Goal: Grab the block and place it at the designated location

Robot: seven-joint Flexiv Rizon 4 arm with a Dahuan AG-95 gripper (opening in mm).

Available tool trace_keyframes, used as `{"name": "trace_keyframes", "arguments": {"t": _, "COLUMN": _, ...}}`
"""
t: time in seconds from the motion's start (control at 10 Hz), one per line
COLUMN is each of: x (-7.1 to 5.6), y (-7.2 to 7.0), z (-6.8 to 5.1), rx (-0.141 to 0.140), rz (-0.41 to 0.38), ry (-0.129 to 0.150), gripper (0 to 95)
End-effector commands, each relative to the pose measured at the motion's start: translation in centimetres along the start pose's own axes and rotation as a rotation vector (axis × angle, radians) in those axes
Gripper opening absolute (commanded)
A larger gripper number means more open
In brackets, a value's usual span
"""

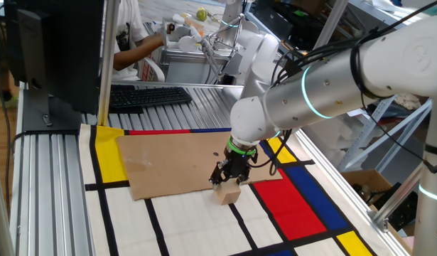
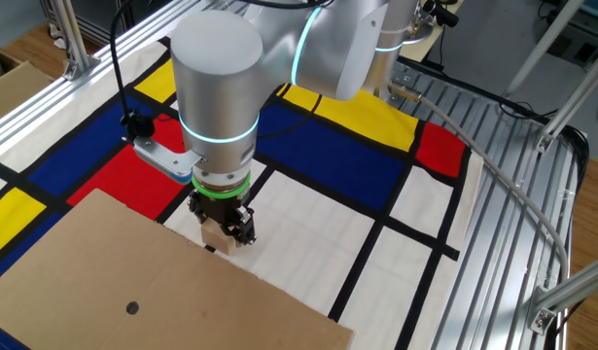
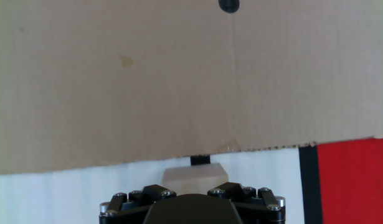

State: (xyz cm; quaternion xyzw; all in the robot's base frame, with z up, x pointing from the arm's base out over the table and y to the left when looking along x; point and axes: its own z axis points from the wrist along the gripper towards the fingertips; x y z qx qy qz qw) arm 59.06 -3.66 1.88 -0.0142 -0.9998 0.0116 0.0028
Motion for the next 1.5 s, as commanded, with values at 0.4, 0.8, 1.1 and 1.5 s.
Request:
{"name": "trace_keyframes", "arguments": {"t": 0.4, "x": -0.04, "y": -0.10, "z": -0.02, "rx": 0.001, "rz": -0.004, "ry": -0.002, "gripper": 76.0}}
{"name": "trace_keyframes", "arguments": {"t": 0.8, "x": -0.03, "y": -0.10, "z": -0.01, "rx": -0.003, "rz": -0.008, "ry": -0.003, "gripper": 57.0}}
{"name": "trace_keyframes", "arguments": {"t": 1.1, "x": -0.01, "y": -0.10, "z": 0.01, "rx": -0.003, "rz": -0.013, "ry": -0.002, "gripper": 38.0}}
{"name": "trace_keyframes", "arguments": {"t": 1.5, "x": -0.01, "y": -0.10, "z": 0.01, "rx": -0.003, "rz": -0.013, "ry": -0.002, "gripper": 38.0}}
